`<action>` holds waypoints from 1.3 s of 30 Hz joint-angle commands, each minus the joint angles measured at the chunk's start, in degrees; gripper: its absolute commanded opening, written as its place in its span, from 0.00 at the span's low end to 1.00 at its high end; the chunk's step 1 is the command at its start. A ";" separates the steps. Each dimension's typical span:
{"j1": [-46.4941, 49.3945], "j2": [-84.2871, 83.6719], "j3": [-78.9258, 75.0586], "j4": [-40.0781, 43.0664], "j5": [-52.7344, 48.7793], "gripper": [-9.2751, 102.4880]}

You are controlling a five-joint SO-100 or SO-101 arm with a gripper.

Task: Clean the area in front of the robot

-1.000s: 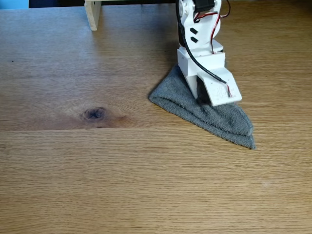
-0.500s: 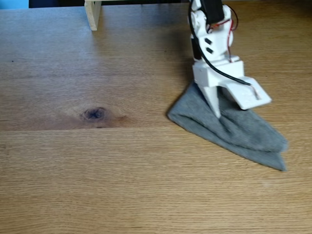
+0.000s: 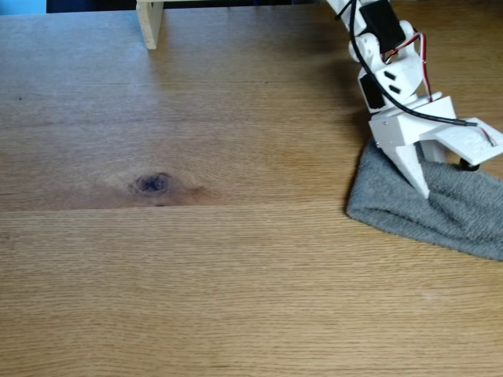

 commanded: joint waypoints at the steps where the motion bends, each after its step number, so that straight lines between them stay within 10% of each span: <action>1: -2.29 5.45 -5.62 -2.81 -1.14 0.08; 12: 12.74 -9.40 -5.62 -14.50 -16.17 0.08; 23: 21.62 10.72 -5.45 30.15 -2.90 0.08; 39: 32.08 51.24 15.03 38.50 -5.62 0.08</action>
